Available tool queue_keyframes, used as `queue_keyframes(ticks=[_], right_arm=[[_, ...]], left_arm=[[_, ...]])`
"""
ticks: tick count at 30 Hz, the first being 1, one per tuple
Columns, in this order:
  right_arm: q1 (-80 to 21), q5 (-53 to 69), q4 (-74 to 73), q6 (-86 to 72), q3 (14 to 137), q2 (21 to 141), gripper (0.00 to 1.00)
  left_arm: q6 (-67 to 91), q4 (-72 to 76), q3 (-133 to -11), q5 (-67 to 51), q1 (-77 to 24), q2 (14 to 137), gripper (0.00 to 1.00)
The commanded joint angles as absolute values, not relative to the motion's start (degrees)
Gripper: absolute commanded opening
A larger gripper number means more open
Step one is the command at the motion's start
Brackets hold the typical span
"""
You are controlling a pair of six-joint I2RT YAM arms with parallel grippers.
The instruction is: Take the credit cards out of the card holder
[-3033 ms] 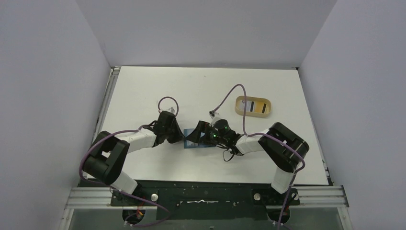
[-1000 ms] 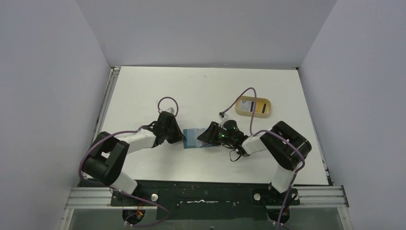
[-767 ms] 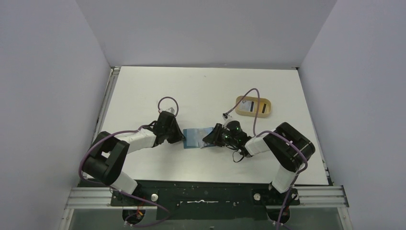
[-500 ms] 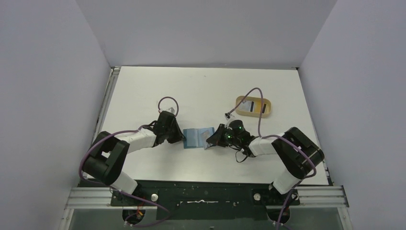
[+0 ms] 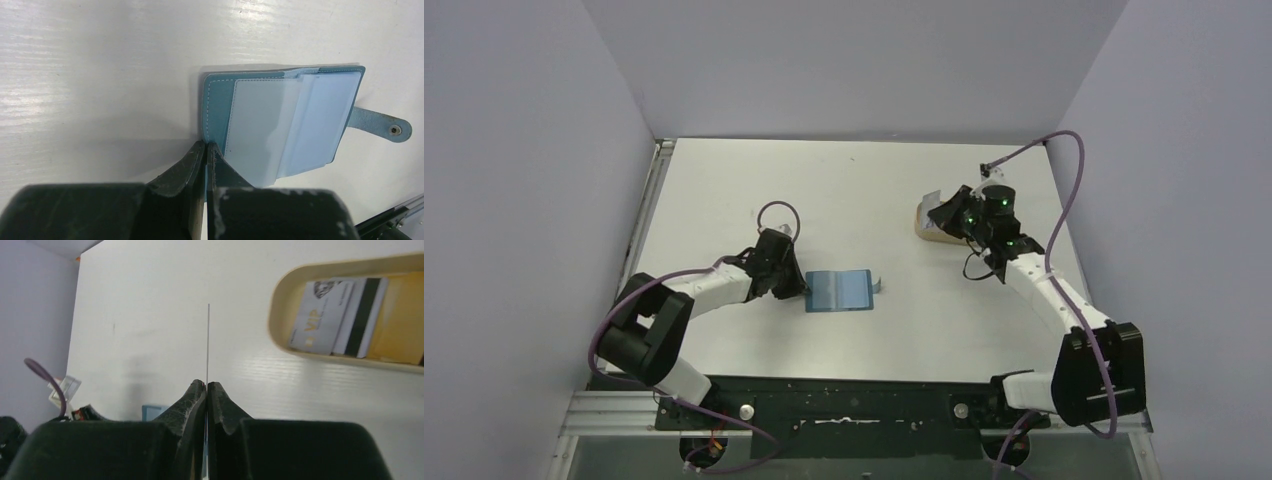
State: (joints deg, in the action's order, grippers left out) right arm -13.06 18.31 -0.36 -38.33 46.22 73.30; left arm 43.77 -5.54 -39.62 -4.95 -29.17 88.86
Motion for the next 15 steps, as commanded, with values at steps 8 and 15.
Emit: queue_keyframes(ticks=[8,15], right_arm=[[-5.0,15.7,4.1,-34.2,54.9,89.2,0.00],[-3.6,15.8,6.8,-32.7,57.4,96.3,0.00]], left_arm=[[40.0,-16.1,-41.1,-3.4,-30.1,89.2,0.00],[40.5,-16.1,-39.8,-3.2,-30.1,88.0,0.00]])
